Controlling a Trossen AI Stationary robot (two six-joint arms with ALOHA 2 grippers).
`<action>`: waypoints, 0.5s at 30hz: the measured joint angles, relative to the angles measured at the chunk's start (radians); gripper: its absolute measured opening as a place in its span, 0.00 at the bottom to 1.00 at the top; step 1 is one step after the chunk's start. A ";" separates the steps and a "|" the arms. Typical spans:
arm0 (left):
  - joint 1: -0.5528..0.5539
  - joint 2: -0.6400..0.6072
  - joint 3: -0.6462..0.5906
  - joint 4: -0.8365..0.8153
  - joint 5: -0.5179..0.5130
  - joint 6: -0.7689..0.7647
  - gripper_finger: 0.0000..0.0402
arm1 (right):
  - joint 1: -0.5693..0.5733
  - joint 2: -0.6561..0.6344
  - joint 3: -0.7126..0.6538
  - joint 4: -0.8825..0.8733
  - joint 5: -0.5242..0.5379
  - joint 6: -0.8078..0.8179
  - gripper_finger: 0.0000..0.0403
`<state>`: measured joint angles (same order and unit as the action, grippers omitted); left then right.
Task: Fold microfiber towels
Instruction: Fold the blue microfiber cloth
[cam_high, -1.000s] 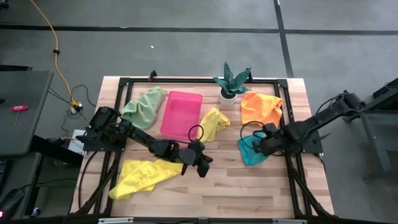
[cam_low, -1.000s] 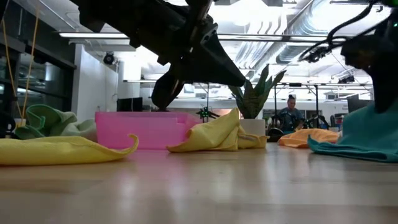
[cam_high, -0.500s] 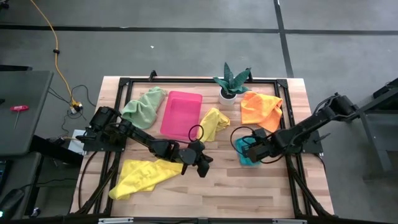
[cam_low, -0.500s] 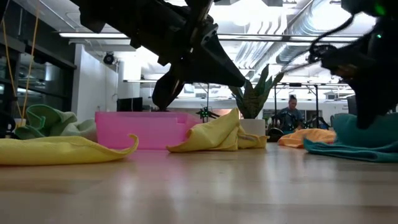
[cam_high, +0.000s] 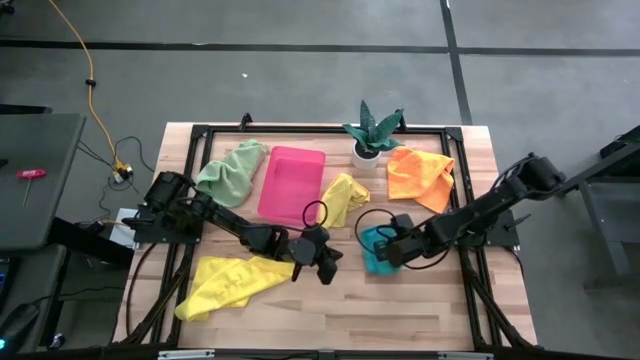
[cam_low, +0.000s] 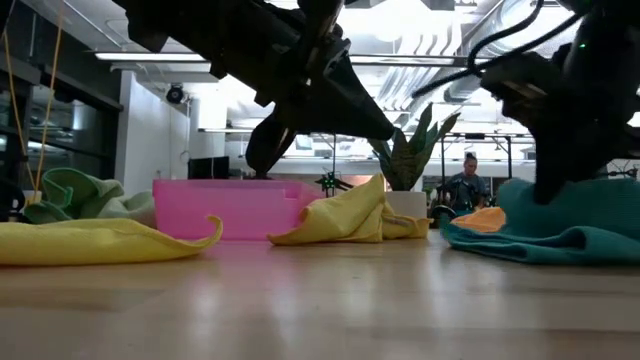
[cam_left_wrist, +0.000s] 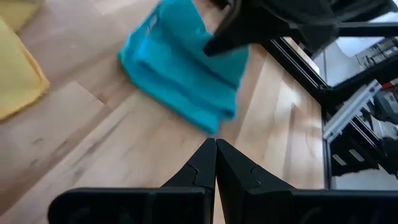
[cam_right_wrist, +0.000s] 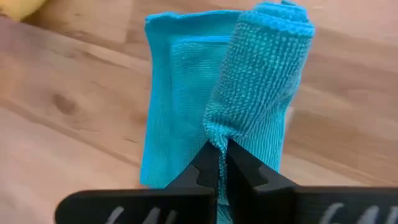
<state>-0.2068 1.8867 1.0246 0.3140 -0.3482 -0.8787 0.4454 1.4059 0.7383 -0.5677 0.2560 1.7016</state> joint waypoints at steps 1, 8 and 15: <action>0.004 0.007 0.001 0.001 -0.004 0.000 0.00 | 0.000 0.008 0.000 0.018 0.000 0.000 0.00; 0.040 0.091 0.002 0.009 0.024 -0.050 0.00 | 0.000 0.043 0.000 0.113 -0.002 0.000 0.00; 0.049 0.238 0.090 0.045 0.100 -0.050 0.00 | 0.000 0.044 0.000 0.131 0.002 0.000 0.00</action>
<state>-0.1581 2.1245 1.1145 0.3590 -0.2487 -0.9283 0.4454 1.4494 0.7383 -0.4370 0.2581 1.7020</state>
